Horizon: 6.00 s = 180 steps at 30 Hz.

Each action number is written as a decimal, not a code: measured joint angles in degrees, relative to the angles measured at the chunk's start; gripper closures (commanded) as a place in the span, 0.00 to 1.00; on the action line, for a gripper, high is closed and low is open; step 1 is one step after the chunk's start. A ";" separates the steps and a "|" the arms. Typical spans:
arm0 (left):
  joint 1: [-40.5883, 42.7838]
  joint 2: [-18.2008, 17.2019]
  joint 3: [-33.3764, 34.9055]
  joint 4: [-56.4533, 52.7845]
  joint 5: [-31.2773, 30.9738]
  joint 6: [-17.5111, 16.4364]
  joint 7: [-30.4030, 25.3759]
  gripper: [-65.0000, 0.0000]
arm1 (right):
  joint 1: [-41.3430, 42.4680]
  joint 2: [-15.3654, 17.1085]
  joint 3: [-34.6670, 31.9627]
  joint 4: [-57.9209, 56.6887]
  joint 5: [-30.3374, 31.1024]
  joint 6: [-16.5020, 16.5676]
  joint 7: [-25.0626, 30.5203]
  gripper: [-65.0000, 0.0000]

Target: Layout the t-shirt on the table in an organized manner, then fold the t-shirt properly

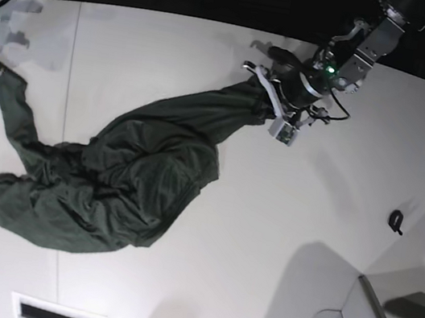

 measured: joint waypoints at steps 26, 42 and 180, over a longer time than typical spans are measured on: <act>4.76 6.62 -13.70 17.40 0.92 0.28 8.87 1.00 | 19.17 -1.88 0.98 -21.81 -0.72 15.10 -0.92 0.25; 11.39 2.16 -18.82 9.29 0.94 0.44 8.83 1.00 | 17.31 1.62 -6.97 -27.93 1.75 15.21 3.45 1.00; -26.18 23.82 -27.36 -29.20 1.42 -5.88 9.46 1.00 | 28.50 -7.78 -31.47 -16.87 -0.61 11.54 -5.90 0.96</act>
